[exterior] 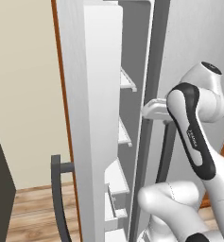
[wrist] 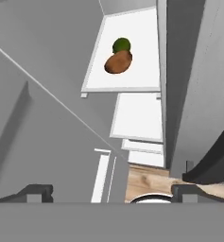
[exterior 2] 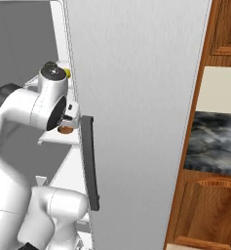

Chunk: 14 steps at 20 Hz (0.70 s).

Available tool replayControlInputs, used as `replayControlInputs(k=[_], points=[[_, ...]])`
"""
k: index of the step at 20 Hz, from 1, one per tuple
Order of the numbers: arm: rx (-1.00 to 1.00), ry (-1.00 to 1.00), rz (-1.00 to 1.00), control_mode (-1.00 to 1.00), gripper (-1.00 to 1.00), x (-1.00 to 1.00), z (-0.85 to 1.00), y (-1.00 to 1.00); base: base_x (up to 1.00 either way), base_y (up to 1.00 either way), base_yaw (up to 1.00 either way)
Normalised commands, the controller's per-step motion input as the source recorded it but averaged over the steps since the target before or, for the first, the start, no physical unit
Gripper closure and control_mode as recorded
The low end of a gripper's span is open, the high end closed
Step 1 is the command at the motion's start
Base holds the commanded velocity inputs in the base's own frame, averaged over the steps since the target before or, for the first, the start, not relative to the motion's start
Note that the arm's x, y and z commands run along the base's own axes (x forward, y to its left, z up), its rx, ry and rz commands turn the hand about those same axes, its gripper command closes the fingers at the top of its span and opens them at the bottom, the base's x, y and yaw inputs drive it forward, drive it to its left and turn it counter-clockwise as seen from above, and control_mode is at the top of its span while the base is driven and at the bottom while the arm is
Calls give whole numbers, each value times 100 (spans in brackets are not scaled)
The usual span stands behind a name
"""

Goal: Take the lime and potato from the second highest rack and move them to the highest rack where the lemon and broccoli are located, to maximize freezer space. Close the freezer door after rearranging.

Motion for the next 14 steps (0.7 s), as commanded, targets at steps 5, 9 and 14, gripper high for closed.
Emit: replayControlInputs(k=[5, 9, 14], points=[[0, 0, -4, -100, -100, -5, -46, -4, 0, 0, 0], [0, 0, -4, 100, -100, -6, -24, 5, -1, 9, -2], [0, 0, 0, 100, -100, 0, 0, 0, 14, 60, -13]])
